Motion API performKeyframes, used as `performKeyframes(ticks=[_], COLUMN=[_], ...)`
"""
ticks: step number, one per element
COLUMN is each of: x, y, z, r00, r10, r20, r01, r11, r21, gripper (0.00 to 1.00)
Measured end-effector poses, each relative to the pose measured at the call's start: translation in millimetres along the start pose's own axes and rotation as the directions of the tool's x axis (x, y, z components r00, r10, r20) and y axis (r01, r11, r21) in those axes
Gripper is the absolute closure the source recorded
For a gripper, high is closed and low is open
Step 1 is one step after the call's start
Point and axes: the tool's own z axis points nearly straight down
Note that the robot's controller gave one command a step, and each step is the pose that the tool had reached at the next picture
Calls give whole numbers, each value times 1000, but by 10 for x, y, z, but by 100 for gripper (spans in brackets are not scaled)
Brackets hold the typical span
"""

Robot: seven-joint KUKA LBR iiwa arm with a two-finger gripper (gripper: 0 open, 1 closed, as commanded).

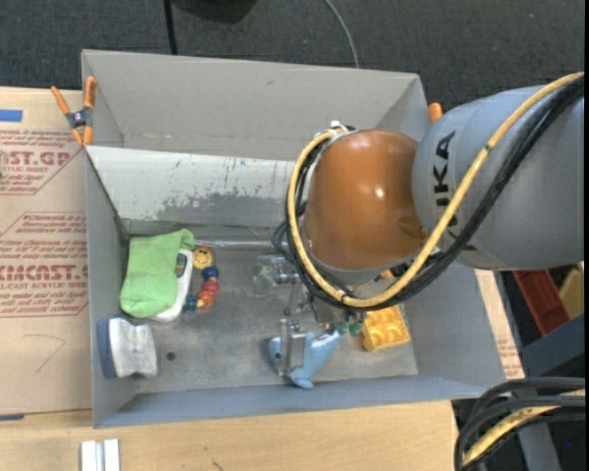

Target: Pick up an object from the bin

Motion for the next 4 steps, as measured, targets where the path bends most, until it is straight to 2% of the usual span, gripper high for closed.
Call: performKeyframes(ticks=[1,2,3,4], x=[-30,-22,-10,49], y=[-282,-541,-509,-651], z=[136,400,582,826], r00=[996,996,969,953], r10=[-88,-84,-247,-303], r20=[4,0,2,2], r01=[88,84,247,303], r11=[996,996,969,953], r21=[-2,2,-1,0], gripper=[0,0,0,0])
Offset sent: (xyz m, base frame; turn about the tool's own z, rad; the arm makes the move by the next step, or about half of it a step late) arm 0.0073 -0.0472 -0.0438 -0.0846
